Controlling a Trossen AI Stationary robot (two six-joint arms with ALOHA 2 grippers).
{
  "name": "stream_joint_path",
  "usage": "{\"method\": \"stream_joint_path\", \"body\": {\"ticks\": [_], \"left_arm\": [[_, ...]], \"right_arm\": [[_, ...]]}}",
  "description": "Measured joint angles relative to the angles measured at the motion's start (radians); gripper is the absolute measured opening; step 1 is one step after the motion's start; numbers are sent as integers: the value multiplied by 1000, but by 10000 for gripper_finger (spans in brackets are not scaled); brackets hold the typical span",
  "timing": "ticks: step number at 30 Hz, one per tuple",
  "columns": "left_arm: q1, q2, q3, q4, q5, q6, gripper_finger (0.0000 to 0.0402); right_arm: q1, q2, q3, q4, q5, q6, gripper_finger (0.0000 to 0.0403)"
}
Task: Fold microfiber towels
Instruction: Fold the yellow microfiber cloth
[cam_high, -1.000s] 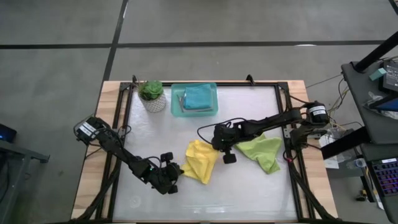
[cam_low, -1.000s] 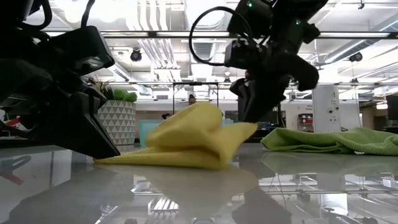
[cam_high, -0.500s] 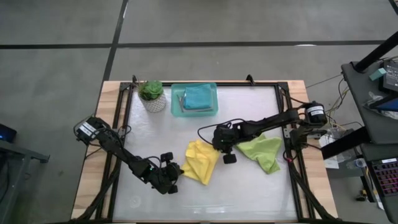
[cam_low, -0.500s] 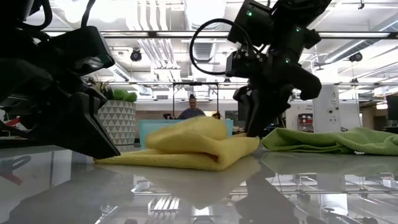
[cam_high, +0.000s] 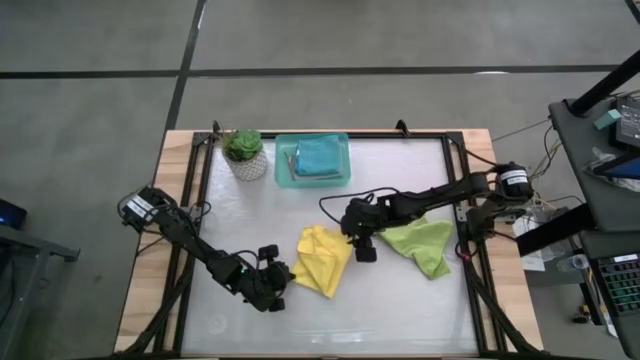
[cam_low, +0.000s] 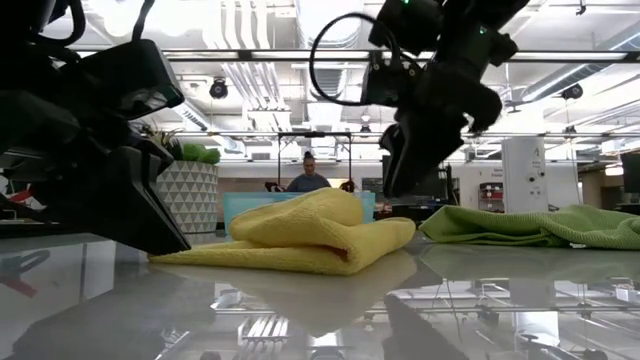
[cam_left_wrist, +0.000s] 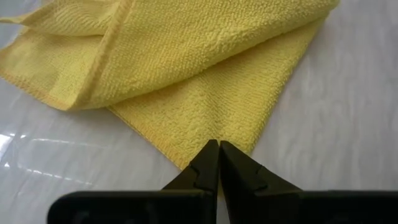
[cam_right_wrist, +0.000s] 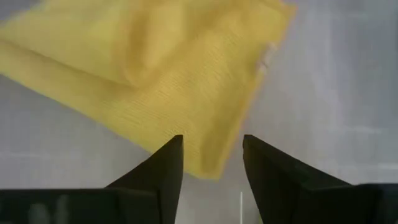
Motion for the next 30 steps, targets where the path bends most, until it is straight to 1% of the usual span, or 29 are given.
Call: {"method": "stream_joint_path", "body": {"ticks": [4, 8, 14, 17, 18, 25, 27, 30], "left_arm": [[0, 0, 0, 0, -1, 1, 1], [0, -2, 0, 2, -4, 5, 1], [-1, -13, 0, 2, -3, 27, 1], [-1, -13, 0, 4, -4, 27, 1], [-1, -13, 0, 4, -3, 27, 1], [0, -13, 0, 5, -3, 35, 1], [0, -13, 0, 5, -3, 35, 1], [0, -13, 1, 5, -3, 35, 1]], "right_arm": [[39, 21, -5, 109, -8, 21, 147], [77, 67, -6, 204, -8, 15, 122], [101, 150, -6, 315, -7, -5, 58], [116, 164, -6, 422, -7, -20, 20], [122, 164, -5, 458, -8, -24, 15], [127, 177, -5, 615, -6, -24, 9], [129, 200, 4, 649, -7, -12, 9], [139, 252, 39, 646, -8, -17, 9]]}}
